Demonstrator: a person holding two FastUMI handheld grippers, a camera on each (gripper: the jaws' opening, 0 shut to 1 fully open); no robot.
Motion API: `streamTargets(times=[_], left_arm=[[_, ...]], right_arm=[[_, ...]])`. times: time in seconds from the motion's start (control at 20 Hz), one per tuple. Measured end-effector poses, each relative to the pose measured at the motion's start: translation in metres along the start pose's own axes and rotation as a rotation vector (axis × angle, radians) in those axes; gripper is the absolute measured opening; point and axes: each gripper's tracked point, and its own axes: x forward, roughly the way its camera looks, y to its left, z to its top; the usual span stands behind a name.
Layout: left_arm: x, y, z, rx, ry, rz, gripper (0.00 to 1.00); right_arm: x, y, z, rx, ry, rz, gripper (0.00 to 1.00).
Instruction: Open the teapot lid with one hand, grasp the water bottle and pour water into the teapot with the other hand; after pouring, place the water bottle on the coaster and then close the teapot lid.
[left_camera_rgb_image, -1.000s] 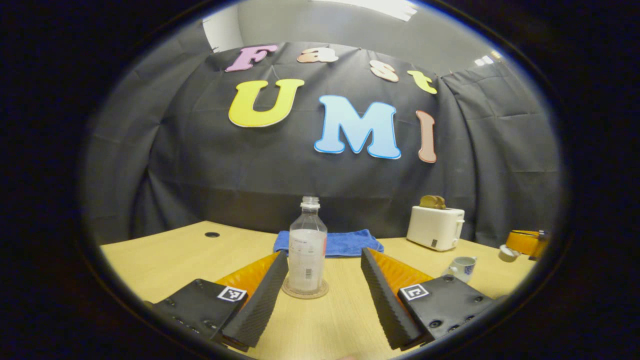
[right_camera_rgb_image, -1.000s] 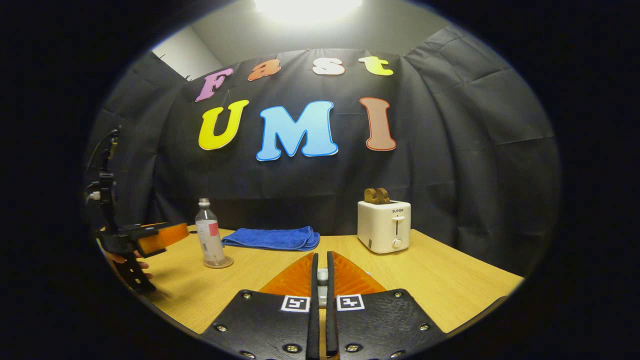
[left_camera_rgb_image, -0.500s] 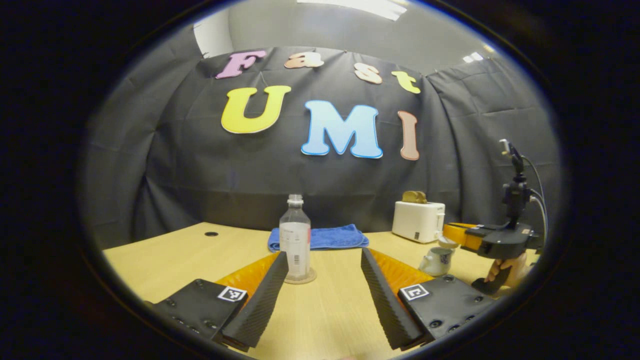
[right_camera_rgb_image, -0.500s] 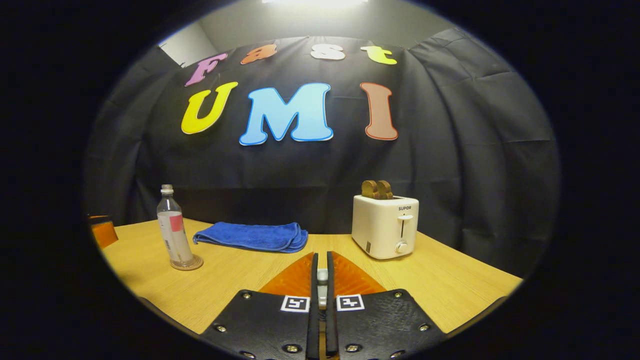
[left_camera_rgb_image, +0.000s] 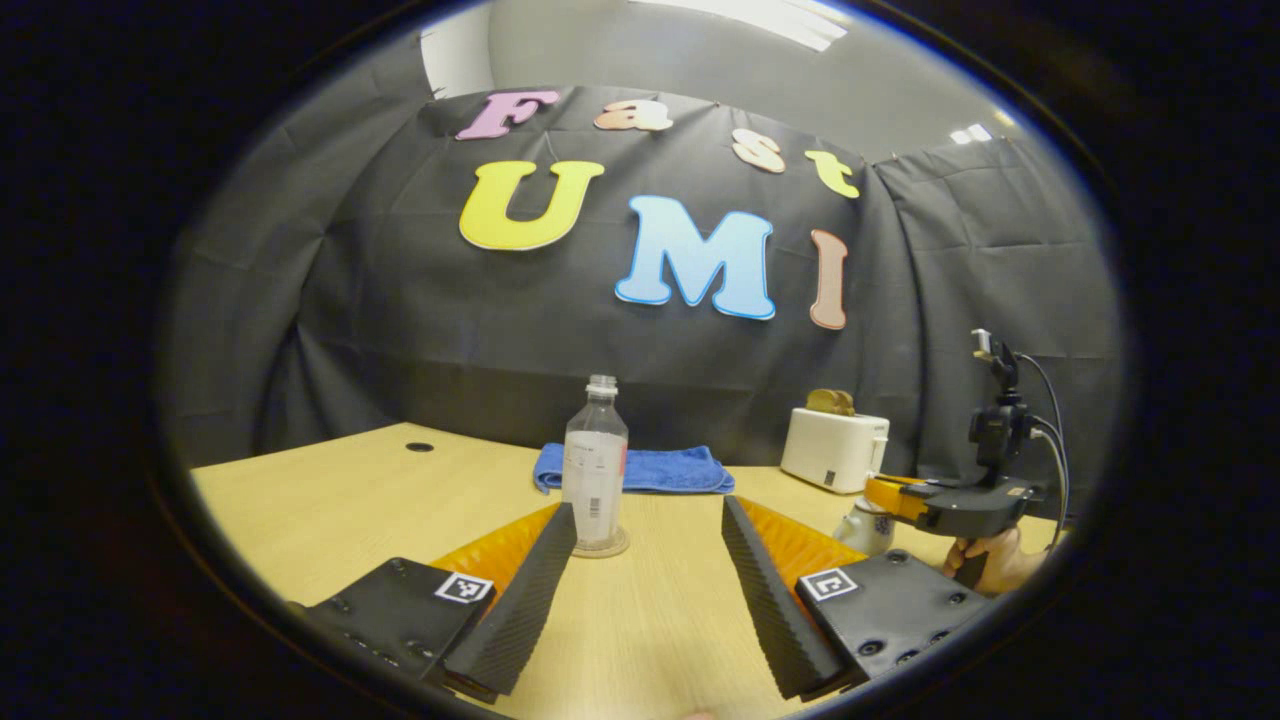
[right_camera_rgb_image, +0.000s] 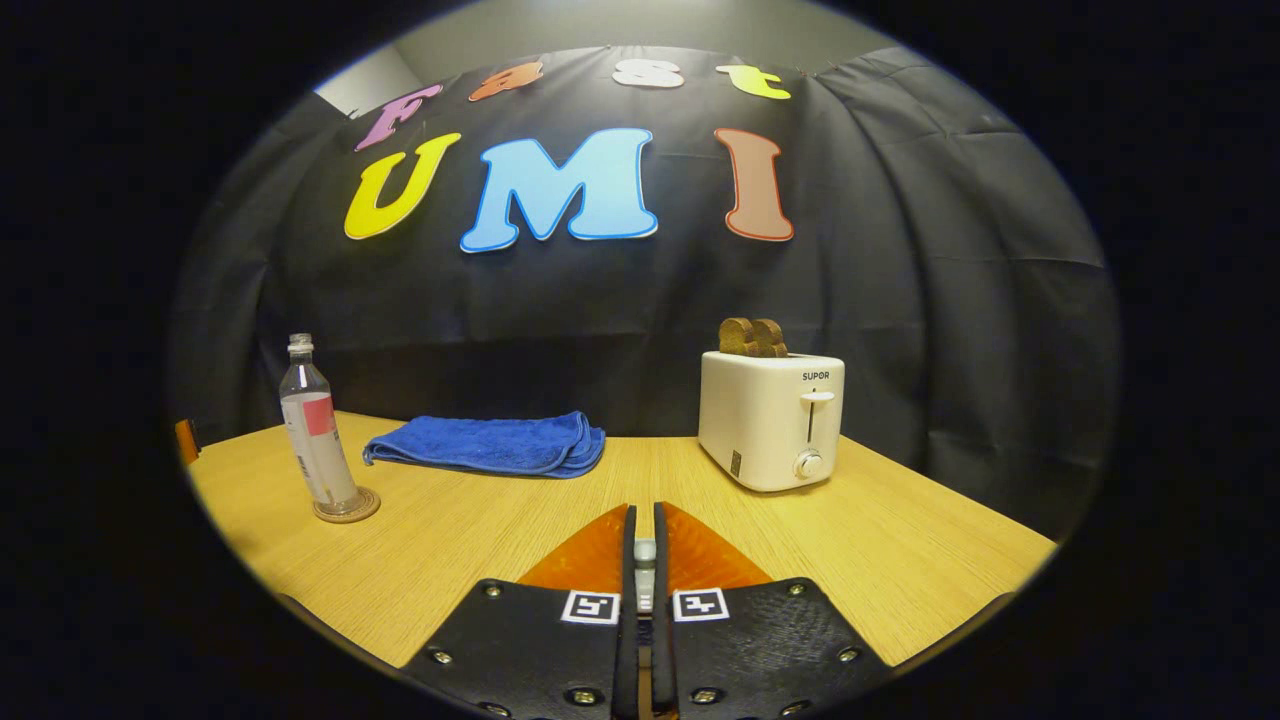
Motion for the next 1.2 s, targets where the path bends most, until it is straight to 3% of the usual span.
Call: streamTargets(times=[0.1, 0.15, 0.3, 0.35, 0.4, 0.45, 0.55, 0.75, 0.95, 1.05, 1.1, 1.2], left_arm=[[-0.001, -0.003, 0.0, 0.01, 0.005, -0.001, 1.0], [-0.003, -0.004, 0.002, 0.015, 0.001, -0.002, 1.0], [-0.01, -0.003, 0.01, 0.039, -0.017, 0.007, 0.99], [-0.012, -0.005, 0.011, 0.048, -0.018, 0.006, 1.0], [-0.015, -0.009, 0.008, 0.064, -0.01, 0.004, 1.0], [-0.016, -0.013, 0.006, 0.073, -0.007, 0.004, 1.0], [-0.018, -0.023, 0.003, 0.071, -0.013, 0.01, 1.0], [-0.019, -0.043, -0.013, 0.134, -0.011, 0.048, 1.0], [-0.028, -0.063, -0.013, 0.163, -0.03, 0.026, 1.0], [-0.032, -0.066, -0.016, 0.157, -0.027, 0.029, 1.0], [-0.032, -0.066, -0.022, 0.159, -0.002, 0.038, 1.0], [-0.03, -0.057, -0.023, 0.163, 0.004, 0.106, 1.0]], right_arm=[[-0.001, -0.001, 0.0, 0.004, 0.0, -0.003, 0.05], [-0.002, -0.001, 0.0, 0.006, 0.001, -0.005, 0.12], [-0.011, -0.004, 0.012, -0.023, -0.028, -0.018, 0.17], [-0.026, -0.007, 0.028, -0.027, -0.058, -0.026, 0.28], [-0.047, -0.002, 0.033, -0.008, -0.072, -0.013, 0.31], [-0.066, 0.005, 0.03, 0.018, -0.063, 0.005, 0.52], [-0.105, 0.028, 0.012, 0.04, -0.029, 0.046, 0.69], [-0.141, 0.047, 0.004, -0.011, -0.049, 0.035, 0.7], [-0.153, 0.071, -0.004, 0.001, -0.054, 0.092, 0.77], [-0.154, 0.07, -0.004, 0.008, -0.057, 0.075, 0.77], [-0.15, 0.066, -0.006, 0.016, -0.058, 0.052, 0.83], [-0.149, 0.058, -0.006, 0.002, -0.06, -0.013, 0.85]])
